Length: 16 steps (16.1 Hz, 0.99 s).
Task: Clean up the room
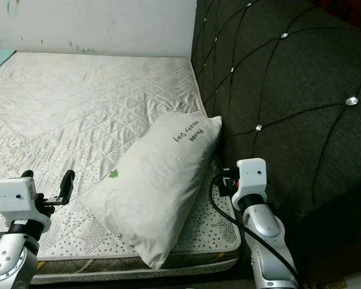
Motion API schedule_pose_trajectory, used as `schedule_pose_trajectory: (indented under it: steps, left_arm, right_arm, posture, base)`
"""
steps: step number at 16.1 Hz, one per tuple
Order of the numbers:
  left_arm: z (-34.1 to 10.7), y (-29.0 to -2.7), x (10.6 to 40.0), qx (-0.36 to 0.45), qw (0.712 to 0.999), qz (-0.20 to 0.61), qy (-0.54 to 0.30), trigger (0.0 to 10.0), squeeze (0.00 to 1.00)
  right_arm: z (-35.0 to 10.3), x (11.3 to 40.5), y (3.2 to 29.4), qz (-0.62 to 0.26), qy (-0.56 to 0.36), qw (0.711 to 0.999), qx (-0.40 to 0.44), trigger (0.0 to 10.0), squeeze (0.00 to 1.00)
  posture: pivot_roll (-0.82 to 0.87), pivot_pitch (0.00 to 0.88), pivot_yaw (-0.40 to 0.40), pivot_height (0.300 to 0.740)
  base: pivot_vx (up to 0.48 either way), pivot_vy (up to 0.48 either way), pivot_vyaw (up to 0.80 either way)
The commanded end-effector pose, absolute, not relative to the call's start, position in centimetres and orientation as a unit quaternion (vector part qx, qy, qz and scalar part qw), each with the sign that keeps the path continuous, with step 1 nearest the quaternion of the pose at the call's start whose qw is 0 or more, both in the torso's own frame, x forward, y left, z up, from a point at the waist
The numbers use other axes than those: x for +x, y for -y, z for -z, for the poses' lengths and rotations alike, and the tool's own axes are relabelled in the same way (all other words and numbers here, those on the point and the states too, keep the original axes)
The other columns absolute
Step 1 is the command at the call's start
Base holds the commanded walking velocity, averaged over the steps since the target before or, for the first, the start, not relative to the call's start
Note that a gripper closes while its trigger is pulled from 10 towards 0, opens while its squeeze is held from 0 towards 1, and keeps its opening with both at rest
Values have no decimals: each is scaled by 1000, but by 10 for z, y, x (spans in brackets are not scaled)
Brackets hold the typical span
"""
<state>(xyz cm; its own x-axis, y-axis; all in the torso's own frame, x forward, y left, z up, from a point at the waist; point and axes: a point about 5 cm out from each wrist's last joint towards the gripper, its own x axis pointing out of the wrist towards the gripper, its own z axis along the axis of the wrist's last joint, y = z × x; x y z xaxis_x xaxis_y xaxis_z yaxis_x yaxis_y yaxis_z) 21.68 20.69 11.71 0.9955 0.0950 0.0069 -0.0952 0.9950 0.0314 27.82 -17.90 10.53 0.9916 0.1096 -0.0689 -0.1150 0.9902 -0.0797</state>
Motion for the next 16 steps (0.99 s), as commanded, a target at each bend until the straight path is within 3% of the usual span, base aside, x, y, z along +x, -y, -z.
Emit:
schedule_pose_trajectory:
  steps: [1,9,16]
  left_arm:
    - [-118,-205,218,15,999,-39,2,10000,0]
    - [-118,-204,222,16,999,-51,2,10000,0]
    - [-118,-206,224,22,998,-65,1,10000,0]
  right_arm:
    - [-111,280,177,-61,-26,997,-41,10000,0]
    - [-112,282,176,-68,-26,996,-43,10000,0]
    - [-112,284,173,-79,-25,996,-45,10000,0]
  posture:
    - [35,91,-45,731]
    - [30,97,-48,646]
    - [30,93,-50,646]
  base:
    - [0,0,0]
    - [0,0,0]
    - [0,0,0]
